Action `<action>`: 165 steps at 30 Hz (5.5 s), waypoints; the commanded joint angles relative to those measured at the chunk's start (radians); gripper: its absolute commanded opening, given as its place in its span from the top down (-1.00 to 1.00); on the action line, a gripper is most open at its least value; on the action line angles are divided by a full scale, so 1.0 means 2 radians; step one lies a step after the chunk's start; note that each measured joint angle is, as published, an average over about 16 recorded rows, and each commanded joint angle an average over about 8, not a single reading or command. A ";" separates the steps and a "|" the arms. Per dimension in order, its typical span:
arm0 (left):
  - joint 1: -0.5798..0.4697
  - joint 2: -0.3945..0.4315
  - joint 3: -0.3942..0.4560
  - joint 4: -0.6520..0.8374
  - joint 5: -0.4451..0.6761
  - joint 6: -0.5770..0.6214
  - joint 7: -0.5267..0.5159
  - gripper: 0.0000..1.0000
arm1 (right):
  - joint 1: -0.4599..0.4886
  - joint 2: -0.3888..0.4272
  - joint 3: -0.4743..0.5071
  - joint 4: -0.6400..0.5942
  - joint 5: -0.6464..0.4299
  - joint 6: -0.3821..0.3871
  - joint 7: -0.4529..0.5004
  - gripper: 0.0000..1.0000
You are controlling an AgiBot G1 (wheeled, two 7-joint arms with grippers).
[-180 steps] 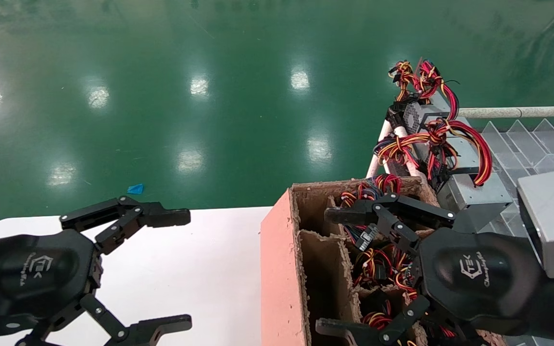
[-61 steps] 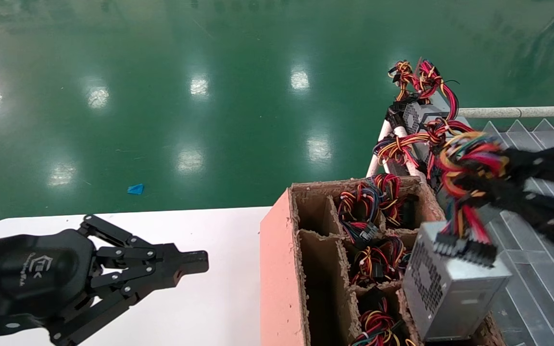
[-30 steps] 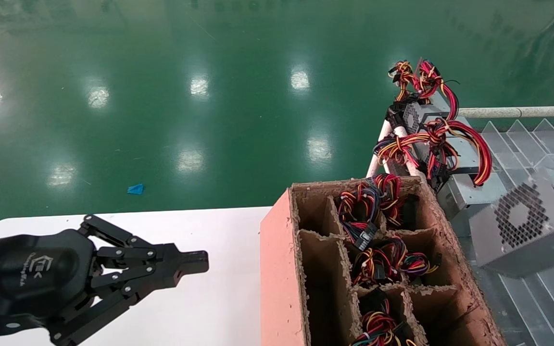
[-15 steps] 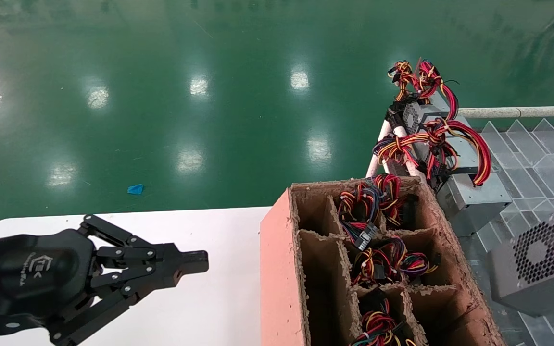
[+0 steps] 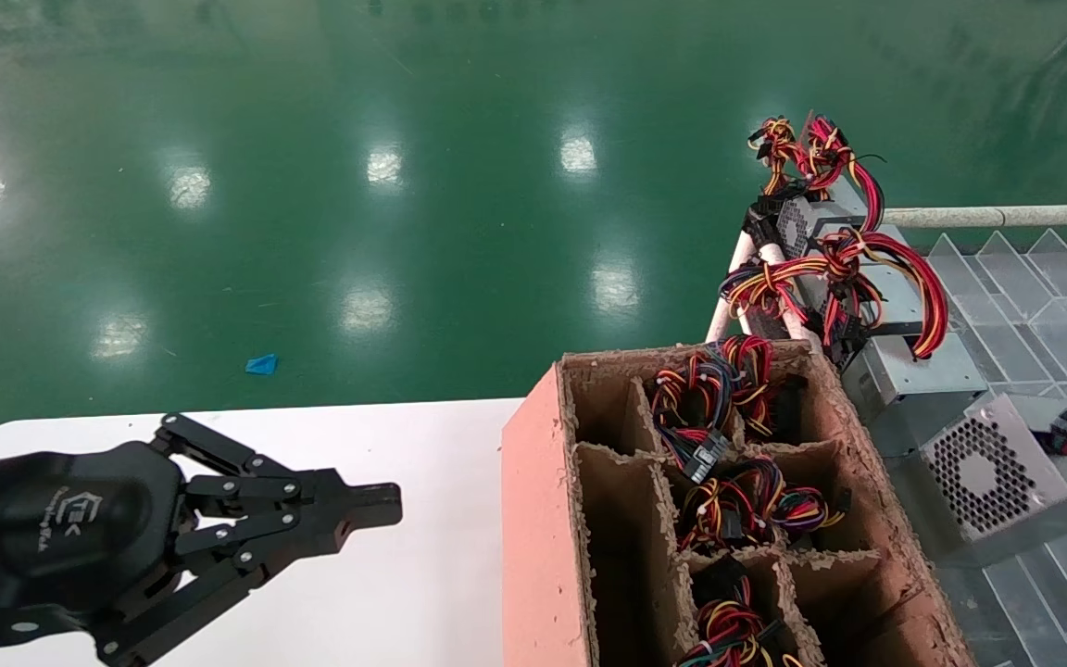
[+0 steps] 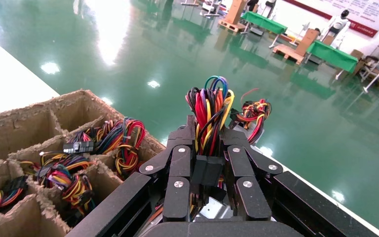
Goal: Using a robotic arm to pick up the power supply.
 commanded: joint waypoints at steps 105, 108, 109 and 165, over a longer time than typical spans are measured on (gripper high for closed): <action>0.000 0.000 0.000 0.000 0.000 0.000 0.000 1.00 | 0.374 -0.057 -0.358 -0.134 0.014 -0.103 -0.044 -1.00; 0.000 0.000 0.000 0.000 0.000 0.000 0.000 1.00 | 0.375 -0.059 -0.369 -0.121 0.017 -0.101 -0.034 -1.00; 0.000 0.000 0.000 0.000 0.000 0.000 0.000 1.00 | 0.375 -0.060 -0.372 -0.116 0.018 -0.100 -0.030 -1.00; 0.000 0.000 0.000 0.000 0.000 0.000 0.000 -1.00 | 0.386 -0.099 -0.532 0.100 0.062 -0.063 0.133 -1.00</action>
